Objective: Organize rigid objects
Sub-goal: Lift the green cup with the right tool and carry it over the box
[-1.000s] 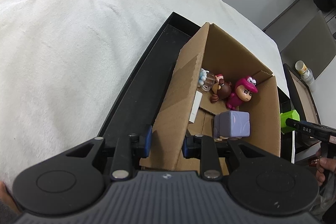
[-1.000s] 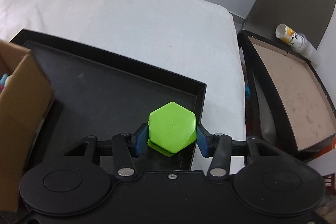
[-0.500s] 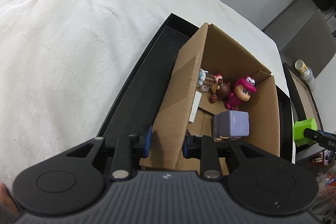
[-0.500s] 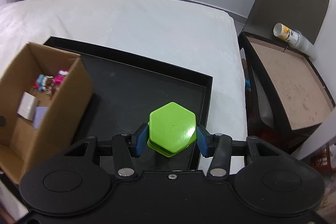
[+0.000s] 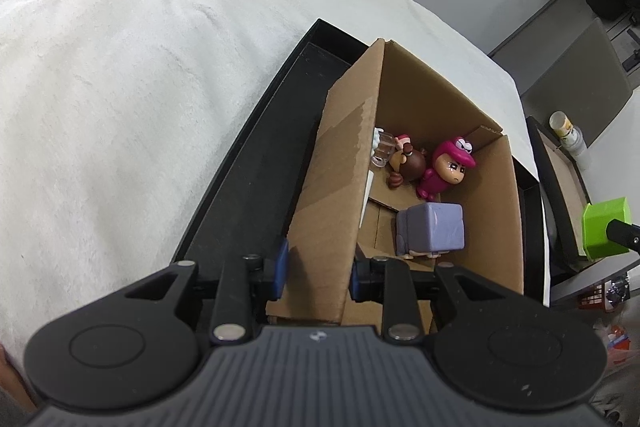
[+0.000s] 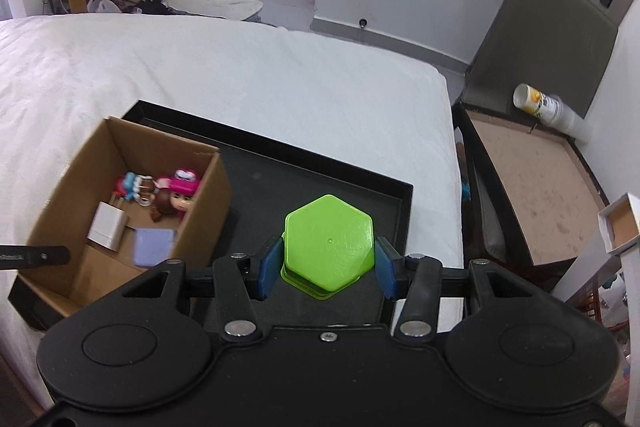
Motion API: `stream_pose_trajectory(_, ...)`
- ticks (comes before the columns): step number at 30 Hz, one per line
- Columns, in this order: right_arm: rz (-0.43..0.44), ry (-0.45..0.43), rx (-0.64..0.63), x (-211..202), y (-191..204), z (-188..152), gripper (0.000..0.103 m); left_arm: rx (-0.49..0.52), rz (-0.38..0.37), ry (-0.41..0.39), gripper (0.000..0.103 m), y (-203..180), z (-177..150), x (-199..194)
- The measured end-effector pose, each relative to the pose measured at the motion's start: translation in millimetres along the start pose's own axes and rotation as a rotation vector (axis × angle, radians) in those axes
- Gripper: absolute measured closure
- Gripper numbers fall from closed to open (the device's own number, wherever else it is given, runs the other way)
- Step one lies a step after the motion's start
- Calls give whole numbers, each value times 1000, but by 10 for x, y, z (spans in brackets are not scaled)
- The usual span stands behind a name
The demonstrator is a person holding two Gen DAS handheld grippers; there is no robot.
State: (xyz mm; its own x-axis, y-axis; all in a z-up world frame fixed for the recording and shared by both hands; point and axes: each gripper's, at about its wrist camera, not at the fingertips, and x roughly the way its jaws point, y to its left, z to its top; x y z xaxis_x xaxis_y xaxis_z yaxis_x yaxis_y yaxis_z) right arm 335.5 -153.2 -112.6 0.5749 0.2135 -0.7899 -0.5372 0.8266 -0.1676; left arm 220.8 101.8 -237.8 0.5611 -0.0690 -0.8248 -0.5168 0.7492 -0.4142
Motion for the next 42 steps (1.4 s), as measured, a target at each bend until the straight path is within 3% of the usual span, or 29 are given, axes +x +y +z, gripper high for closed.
stream_pose_trajectory(14,27,-53,-8,-248,363,199,55,-18,-42,-16,77,68,-27,-110)
stream_pose_trajectory(24,105,-87,22,-310,567,340,55,2,-45,-28,78,49,-57,-146)
stream_pose_trajectory(42,234,-24,9,83,1118,470,55,-19,-64,-19,78,103,-41,-146)
